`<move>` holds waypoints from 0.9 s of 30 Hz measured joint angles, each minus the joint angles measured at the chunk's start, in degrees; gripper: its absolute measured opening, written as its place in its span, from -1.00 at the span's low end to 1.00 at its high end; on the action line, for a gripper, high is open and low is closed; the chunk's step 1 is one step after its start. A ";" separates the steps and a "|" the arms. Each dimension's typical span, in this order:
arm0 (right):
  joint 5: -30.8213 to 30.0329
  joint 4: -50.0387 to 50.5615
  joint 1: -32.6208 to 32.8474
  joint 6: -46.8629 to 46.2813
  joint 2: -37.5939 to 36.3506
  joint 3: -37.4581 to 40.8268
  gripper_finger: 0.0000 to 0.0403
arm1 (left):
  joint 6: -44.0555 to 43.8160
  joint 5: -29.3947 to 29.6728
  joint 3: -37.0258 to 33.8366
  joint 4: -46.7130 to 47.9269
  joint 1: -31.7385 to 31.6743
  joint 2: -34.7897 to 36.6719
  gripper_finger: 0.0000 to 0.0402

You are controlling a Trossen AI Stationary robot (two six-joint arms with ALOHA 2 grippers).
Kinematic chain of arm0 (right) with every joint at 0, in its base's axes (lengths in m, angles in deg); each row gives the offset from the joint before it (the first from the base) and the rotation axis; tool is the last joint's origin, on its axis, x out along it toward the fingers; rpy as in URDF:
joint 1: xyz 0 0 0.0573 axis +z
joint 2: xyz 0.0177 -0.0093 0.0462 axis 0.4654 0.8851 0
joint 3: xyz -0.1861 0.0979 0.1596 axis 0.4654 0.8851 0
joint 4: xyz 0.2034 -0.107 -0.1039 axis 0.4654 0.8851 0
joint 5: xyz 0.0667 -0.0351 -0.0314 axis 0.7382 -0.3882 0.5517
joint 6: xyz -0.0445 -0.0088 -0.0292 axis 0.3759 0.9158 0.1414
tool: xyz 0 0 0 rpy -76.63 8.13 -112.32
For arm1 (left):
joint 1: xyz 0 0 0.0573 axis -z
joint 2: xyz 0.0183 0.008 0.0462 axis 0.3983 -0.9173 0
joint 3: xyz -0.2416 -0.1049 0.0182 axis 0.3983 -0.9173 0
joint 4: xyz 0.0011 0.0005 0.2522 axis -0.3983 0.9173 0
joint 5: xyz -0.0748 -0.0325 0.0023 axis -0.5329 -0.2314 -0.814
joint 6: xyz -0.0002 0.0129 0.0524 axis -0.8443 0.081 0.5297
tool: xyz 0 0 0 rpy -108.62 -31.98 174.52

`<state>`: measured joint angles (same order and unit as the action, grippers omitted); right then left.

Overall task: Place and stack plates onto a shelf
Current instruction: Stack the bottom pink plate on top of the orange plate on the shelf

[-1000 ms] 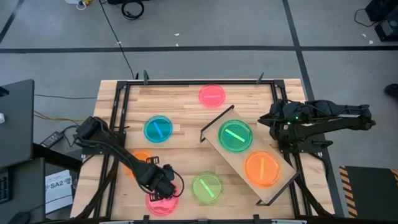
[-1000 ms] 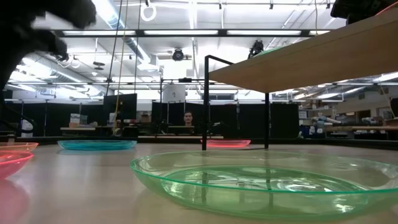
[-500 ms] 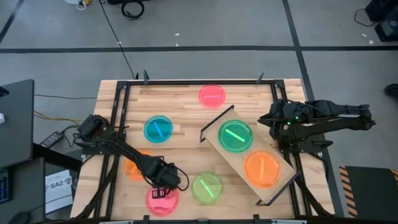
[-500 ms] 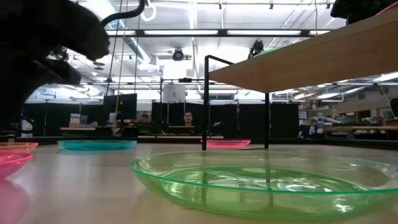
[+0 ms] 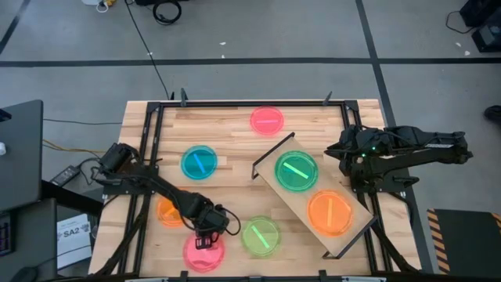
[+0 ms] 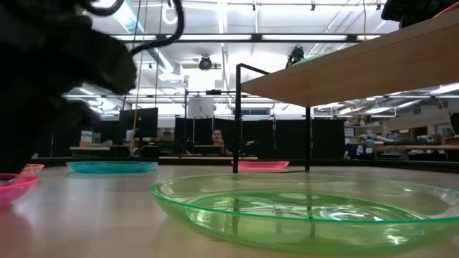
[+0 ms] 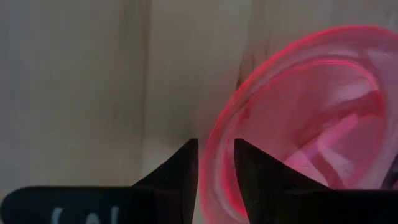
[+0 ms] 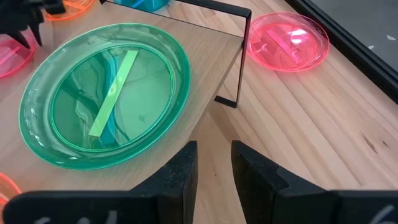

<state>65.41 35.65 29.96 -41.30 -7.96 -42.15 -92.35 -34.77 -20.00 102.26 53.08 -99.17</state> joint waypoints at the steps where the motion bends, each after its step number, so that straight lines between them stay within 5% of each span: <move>1: 0.00 0.00 0.00 0.00 0.00 0.00 -0.48 | -0.98 -0.08 -1.00 -1.31 0.04 0.00 -0.46; 17: 0.00 0.02 0.00 0.00 -0.02 0.00 -0.48 | -2.07 -1.18 -2.47 -4.02 -0.90 0.22 -0.46; 27: 0.00 0.02 0.01 0.00 0.00 0.00 -0.48 | -1.95 -0.71 -2.60 -3.64 -0.92 0.13 -0.81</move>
<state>65.41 35.66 29.97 -41.30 -7.96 -42.15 -94.30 -35.48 -22.60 98.62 52.16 -99.04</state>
